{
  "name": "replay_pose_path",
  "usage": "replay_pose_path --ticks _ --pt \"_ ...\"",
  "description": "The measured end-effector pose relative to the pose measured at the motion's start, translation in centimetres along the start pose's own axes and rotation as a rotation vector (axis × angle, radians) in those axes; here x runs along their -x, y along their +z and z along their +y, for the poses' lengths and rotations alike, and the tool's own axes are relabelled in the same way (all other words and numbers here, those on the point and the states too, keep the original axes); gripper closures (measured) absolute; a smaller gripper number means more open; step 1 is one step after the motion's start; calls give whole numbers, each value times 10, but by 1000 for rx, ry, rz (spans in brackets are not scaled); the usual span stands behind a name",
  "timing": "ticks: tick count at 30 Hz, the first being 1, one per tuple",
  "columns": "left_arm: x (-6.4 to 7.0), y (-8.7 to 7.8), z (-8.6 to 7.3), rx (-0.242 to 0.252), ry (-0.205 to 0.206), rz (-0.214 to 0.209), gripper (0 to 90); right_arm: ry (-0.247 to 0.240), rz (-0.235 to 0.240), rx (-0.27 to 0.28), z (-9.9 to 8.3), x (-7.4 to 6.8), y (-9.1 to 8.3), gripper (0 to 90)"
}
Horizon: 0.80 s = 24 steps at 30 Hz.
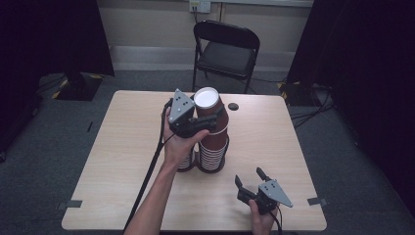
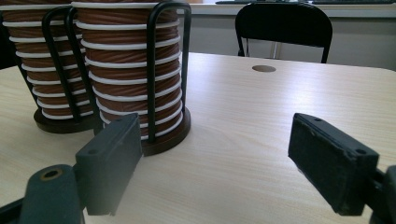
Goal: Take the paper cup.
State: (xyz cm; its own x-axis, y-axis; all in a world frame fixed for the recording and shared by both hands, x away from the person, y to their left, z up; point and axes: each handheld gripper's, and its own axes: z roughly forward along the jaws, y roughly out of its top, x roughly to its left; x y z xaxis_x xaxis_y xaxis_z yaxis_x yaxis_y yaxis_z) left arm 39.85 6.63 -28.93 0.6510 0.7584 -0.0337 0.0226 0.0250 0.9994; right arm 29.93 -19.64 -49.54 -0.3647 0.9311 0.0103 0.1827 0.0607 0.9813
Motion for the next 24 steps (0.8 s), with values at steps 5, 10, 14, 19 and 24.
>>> replay_pose_path --ticks 5,10,14,19,24 --pt "-2 -8 3 30 -17 6 218 -2 -1 0 0 0 0 165" --pt "-5 -16 7 67 -42 -4 218 -1 0 -1 0 0 0 166" --pt "-5 -23 12 83 -34 -2 218 -1 -1 -2 0 0 0 166" --pt "-1 -29 13 70 -37 -8 217 0 1 -5 0 0 0 166" --pt "-2 -37 11 50 -69 -33 217 -1 9 -8 0 0 1 166"
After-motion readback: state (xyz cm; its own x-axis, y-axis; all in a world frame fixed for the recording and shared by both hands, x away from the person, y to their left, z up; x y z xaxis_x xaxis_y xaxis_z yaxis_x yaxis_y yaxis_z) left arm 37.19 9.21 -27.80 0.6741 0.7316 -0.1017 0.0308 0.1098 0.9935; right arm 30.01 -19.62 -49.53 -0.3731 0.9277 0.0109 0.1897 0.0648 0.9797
